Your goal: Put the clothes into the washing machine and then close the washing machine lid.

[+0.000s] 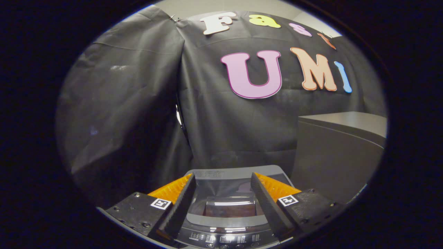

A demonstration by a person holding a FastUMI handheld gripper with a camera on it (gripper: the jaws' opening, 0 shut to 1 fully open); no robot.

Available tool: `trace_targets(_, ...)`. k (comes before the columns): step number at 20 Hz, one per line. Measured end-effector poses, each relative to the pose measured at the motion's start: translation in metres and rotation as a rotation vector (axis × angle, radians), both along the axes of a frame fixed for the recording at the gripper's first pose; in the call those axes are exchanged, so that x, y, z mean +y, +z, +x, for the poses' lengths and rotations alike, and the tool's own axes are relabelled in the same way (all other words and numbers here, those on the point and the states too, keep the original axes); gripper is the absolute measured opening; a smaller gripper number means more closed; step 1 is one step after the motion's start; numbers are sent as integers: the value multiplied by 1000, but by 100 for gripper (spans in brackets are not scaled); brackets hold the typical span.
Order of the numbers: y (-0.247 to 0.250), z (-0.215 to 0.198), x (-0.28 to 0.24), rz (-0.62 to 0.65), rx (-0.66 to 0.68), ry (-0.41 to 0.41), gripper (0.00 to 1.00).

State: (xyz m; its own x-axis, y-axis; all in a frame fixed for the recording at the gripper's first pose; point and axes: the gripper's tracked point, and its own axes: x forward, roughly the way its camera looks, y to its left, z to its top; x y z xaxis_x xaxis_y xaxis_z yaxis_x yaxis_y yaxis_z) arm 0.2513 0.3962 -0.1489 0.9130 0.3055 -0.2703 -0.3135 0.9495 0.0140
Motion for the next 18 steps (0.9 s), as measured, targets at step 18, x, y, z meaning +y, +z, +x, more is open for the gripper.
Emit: trace_targets(18, 80, -101, -65, 21, -59, 5, 96)
